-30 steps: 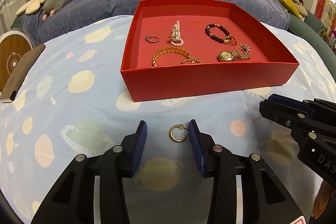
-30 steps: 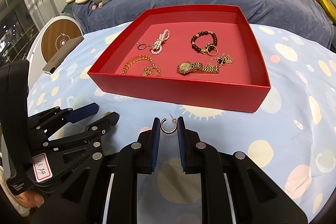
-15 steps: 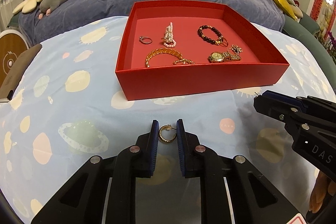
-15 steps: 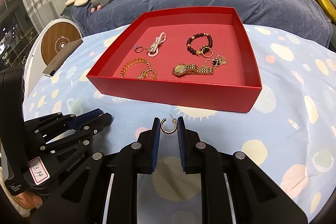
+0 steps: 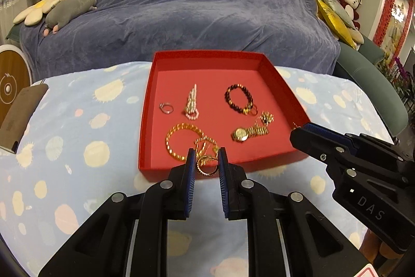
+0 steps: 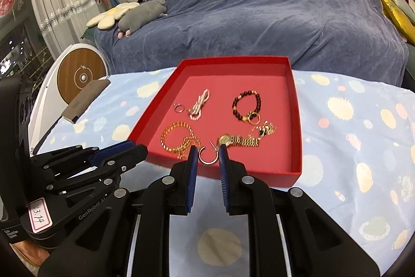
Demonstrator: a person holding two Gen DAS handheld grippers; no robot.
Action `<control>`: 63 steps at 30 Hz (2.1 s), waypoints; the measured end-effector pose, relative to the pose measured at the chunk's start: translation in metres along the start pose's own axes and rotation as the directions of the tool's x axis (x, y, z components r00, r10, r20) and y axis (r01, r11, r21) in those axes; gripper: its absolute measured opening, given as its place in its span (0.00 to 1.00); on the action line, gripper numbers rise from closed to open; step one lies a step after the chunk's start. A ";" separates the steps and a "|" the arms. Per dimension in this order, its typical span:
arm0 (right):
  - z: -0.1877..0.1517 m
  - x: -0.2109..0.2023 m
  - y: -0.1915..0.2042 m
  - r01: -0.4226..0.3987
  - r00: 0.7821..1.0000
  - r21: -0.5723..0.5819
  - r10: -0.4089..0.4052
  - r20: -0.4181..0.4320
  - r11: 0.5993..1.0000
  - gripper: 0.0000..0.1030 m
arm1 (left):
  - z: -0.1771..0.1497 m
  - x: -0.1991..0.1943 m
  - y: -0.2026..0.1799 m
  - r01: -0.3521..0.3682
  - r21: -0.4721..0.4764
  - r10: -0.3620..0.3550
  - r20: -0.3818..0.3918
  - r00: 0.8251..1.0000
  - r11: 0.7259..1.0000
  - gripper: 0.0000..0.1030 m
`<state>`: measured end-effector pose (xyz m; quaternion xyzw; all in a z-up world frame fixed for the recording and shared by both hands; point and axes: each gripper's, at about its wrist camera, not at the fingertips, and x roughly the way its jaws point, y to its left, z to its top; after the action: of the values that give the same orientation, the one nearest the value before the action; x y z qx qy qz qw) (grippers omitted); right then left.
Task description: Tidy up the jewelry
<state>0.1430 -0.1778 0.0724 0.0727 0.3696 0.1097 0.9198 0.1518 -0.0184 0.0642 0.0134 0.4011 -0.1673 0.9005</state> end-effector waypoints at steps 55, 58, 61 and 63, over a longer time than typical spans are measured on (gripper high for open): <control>-0.001 -0.014 -0.025 0.096 0.995 0.104 -0.097 0.005 0.990 0.46 | 0.016 0.015 -0.020 -0.159 0.017 0.159 -0.005 0.987 0.987 0.57; -0.012 -0.022 -0.020 0.101 0.995 0.104 -0.102 0.004 0.989 0.46 | 0.004 0.008 -0.022 -0.161 0.015 0.161 -0.011 0.987 0.987 0.57; -0.023 -0.026 -0.014 0.103 0.995 0.097 -0.103 -0.002 0.990 0.46 | -0.008 0.003 -0.022 -0.172 0.009 0.172 -0.019 0.985 0.985 0.57; -0.030 -0.028 -0.011 0.100 0.995 0.099 -0.100 -0.004 0.990 0.46 | -0.017 -0.001 -0.020 -0.177 -0.006 0.176 -0.021 0.984 0.984 0.57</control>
<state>0.1040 -0.1939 0.0674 0.0995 0.3775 0.0452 0.9195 0.1331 -0.0346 0.0559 0.0469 0.4084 -0.0850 0.9076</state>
